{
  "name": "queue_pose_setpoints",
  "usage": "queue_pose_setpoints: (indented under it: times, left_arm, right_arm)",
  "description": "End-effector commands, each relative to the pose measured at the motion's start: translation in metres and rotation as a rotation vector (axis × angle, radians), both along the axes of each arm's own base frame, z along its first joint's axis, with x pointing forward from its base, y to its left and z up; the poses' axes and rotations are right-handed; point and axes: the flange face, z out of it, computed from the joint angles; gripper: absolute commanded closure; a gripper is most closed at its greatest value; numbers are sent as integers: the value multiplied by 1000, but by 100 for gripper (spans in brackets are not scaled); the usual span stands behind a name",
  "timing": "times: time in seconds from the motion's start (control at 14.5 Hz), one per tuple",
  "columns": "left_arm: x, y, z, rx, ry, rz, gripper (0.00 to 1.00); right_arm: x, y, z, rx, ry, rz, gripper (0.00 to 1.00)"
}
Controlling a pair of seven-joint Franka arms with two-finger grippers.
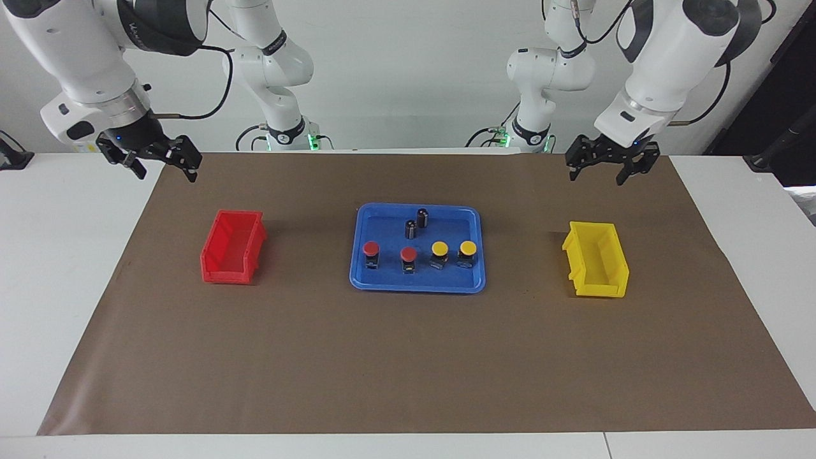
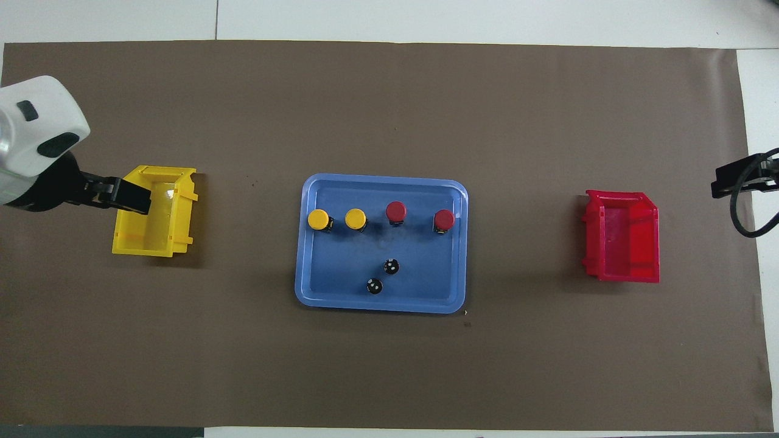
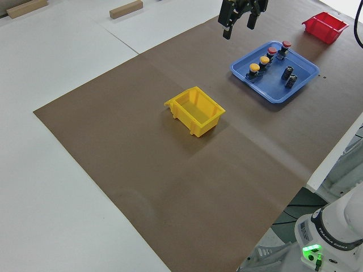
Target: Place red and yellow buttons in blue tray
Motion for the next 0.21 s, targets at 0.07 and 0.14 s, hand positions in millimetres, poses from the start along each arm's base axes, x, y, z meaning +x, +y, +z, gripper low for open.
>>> queue_pose_setpoints:
  times: [0.07,0.14]
  left_arm:
    - [4,37,18,17,8,-49,0]
    - [4,45,21,15,2,-59,0]
  right_arm:
    - [-5,1,2,1,12,20,0]
    - [-5,1,2,1,11,18,0]
